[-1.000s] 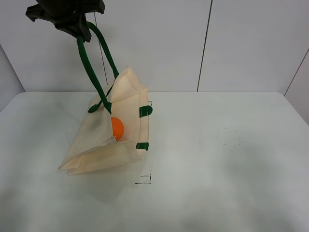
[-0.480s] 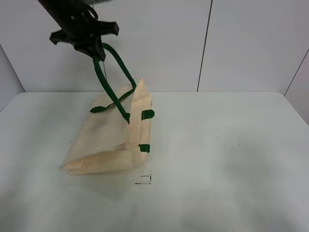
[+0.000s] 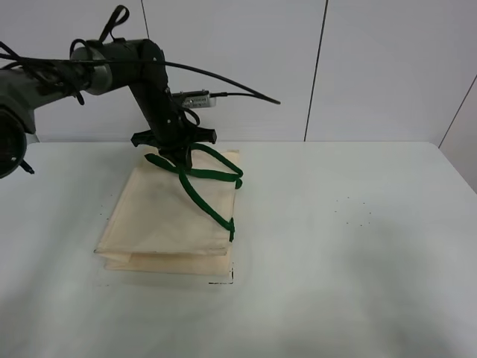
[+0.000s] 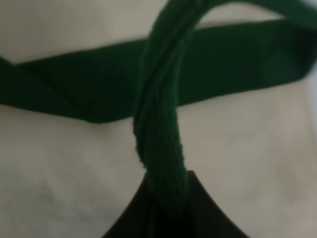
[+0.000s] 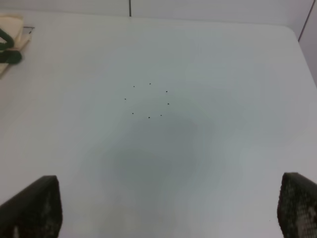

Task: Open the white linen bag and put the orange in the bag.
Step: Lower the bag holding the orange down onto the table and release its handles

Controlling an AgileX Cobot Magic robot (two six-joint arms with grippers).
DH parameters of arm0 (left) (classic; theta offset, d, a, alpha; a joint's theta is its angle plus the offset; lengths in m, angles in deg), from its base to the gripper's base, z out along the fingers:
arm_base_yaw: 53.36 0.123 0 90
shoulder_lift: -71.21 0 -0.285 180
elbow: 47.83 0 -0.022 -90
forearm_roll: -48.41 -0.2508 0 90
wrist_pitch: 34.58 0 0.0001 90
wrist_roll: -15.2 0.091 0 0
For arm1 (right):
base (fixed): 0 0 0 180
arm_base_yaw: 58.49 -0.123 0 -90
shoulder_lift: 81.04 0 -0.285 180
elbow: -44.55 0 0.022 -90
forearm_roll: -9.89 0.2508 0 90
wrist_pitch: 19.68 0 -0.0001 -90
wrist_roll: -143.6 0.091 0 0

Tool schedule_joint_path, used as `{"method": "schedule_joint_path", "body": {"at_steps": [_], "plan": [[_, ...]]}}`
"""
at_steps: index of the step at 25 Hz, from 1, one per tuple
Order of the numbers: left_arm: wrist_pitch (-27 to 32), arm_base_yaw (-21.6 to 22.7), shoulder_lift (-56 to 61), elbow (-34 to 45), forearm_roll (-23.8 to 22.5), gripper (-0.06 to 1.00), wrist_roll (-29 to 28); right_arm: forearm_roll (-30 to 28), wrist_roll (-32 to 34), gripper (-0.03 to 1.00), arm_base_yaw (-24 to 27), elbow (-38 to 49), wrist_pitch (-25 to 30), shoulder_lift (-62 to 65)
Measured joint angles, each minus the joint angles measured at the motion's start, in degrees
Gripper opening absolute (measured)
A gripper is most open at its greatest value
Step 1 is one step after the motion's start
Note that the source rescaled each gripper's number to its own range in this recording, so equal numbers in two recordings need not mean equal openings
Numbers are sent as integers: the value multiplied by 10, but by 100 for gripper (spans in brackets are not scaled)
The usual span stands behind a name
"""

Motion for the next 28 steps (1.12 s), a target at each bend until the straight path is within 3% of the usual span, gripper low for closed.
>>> {"method": "schedule_joint_path", "body": {"at_steps": [2, 4, 5, 8, 11, 15, 21, 28], "plan": [[-4, 0, -5, 0, -1, 2, 2, 0, 0, 100, 0, 0, 0, 0], [-16, 0, -5, 0, 0, 12, 8, 0, 0, 100, 0, 0, 0, 0], [-22, 0, -5, 0, 1, 21, 11, 0, 0, 100, 0, 0, 0, 0], [-25, 0, -5, 0, 1, 66, 17, 0, 0, 100, 0, 0, 0, 0], [-25, -1, -5, 0, -10, 92, 20, 0, 0, 100, 0, 0, 0, 0], [-25, -1, -5, 0, -24, 99, 20, 0, 0, 100, 0, 0, 0, 0], [-6, -2, -5, -7, -57, 100, 19, 0, 0, 100, 0, 0, 0, 0], [36, -2, 8, -42, -61, 100, 19, 0, 0, 100, 0, 0, 0, 0]]}}
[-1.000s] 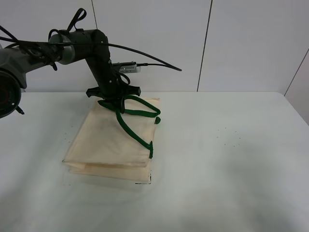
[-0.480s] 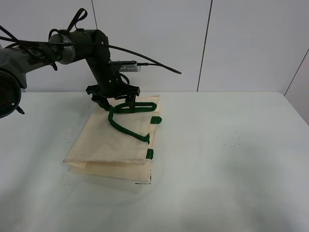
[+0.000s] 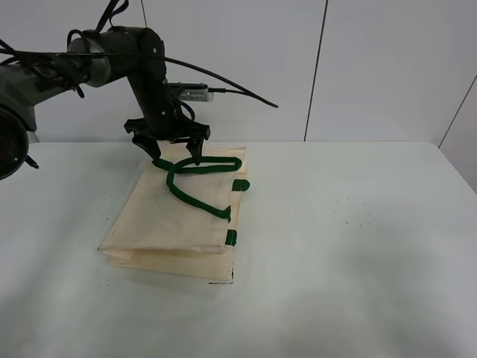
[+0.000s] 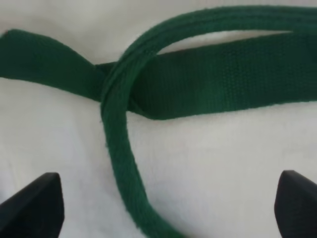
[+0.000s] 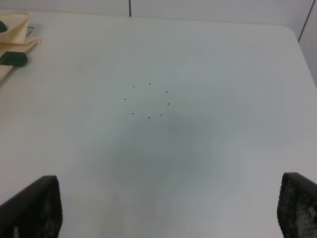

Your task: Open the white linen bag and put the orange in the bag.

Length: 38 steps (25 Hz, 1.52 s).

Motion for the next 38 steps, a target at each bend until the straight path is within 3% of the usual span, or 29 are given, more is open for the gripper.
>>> {"method": "schedule_joint_path", "body": {"at_steps": [11, 27, 34, 38], "plan": [[15, 32, 87, -2, -1, 100, 0, 0, 0, 100, 0, 0, 0, 0], [13, 177, 93, 41, -6, 100, 19, 0, 0, 100, 0, 0, 0, 0], [17, 177, 115, 51, -6, 100, 21, 0, 0, 100, 0, 0, 0, 0], [17, 177, 175, 102, -27, 100, 23, 0, 0, 100, 0, 0, 0, 0]]}}
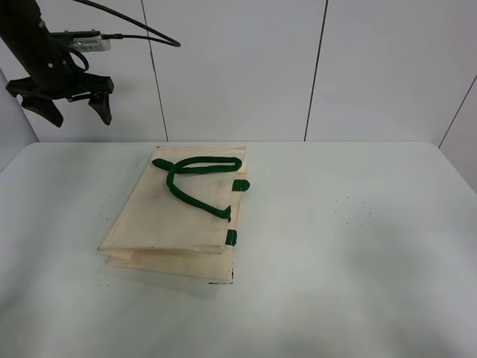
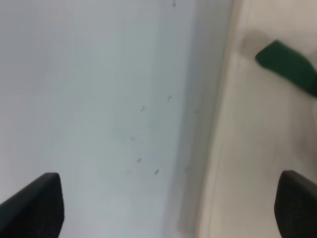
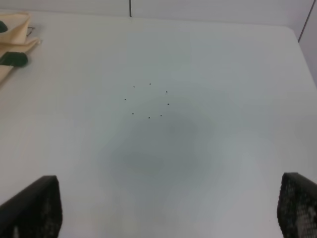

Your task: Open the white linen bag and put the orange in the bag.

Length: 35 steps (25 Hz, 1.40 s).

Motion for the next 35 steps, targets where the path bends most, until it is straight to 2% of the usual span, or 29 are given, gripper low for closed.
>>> {"method": "schedule_joint_path", "body": {"at_steps": [11, 21, 27, 31, 35], "plan": [[2, 0, 208, 250, -8, 99, -8, 0, 0, 100, 0, 0, 0, 0], [0, 0, 496, 564, -8, 98, -9, 0, 0, 100, 0, 0, 0, 0], [-48, 0, 679, 735, 2, 98, 14, 0, 0, 100, 0, 0, 0, 0], [-73, 0, 802, 796, 21, 98, 38, 0, 0, 100, 0, 0, 0, 0], [-72, 0, 909, 813, 23, 98, 51, 0, 0, 100, 0, 0, 0, 0]]}}
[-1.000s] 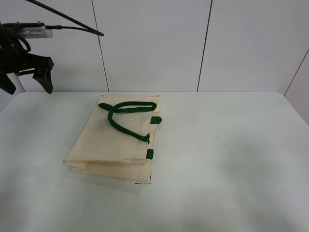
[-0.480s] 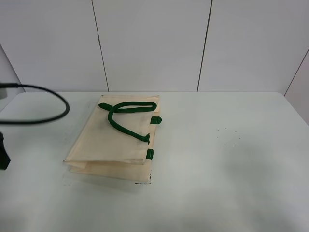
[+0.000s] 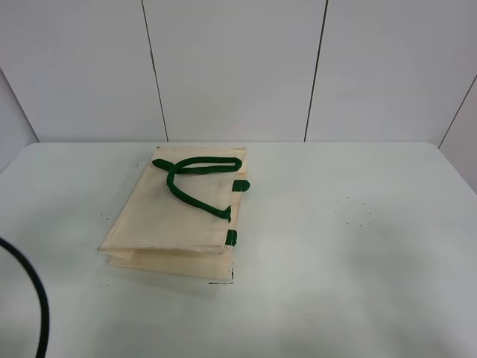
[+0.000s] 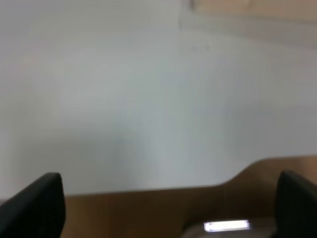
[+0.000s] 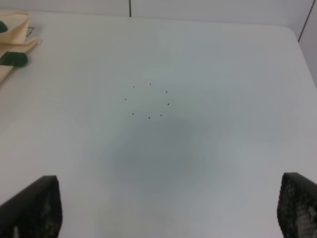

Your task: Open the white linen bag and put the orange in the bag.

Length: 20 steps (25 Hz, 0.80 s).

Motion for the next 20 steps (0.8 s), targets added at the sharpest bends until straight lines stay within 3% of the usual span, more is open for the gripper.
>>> {"method": "schedule_joint_path", "body": {"at_steps": [9, 20], "plan": [[1, 0, 164, 1, 1, 98, 0, 0, 0, 100, 0, 0, 0, 0], [3, 0, 227, 2, 0, 98, 0, 0, 0, 100, 0, 0, 0, 0]]}}
